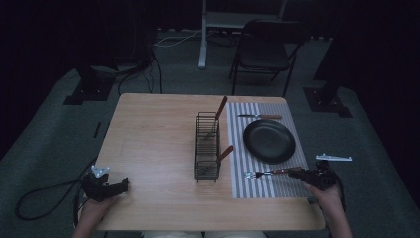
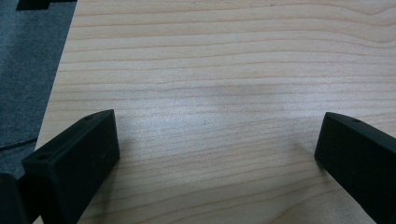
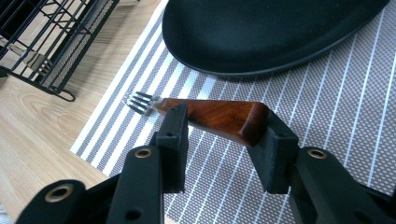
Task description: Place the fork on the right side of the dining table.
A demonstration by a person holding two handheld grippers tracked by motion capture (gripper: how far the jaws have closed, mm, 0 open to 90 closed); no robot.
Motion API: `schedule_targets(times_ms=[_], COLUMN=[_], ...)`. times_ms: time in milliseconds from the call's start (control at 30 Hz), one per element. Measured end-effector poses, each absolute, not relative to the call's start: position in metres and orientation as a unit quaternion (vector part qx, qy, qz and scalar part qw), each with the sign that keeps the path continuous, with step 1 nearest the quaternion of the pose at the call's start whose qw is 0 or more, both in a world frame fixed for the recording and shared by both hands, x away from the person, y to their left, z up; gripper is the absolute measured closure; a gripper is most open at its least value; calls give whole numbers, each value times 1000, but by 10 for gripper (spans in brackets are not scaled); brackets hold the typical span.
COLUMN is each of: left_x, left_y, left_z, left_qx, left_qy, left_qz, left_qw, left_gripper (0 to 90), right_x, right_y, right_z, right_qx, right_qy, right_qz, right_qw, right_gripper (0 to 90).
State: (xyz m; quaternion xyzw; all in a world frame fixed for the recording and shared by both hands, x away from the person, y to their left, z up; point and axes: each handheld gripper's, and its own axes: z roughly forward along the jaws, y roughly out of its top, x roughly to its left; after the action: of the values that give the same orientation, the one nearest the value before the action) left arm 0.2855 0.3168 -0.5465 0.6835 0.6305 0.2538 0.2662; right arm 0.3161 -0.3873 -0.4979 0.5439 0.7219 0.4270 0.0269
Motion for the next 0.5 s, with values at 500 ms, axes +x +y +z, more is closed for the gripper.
schedule_targets(times_ms=[500], left_x=[285], left_y=[317], left_z=[-547], left_qx=[683], left_qy=[631], left_qz=[254], left_qw=[266], left_gripper=[0], right_x=[320], right_y=[-400], right_z=[-520], right_qx=[563], right_qy=[720], right_qz=[406], right_qw=[12], right_gripper=[521])
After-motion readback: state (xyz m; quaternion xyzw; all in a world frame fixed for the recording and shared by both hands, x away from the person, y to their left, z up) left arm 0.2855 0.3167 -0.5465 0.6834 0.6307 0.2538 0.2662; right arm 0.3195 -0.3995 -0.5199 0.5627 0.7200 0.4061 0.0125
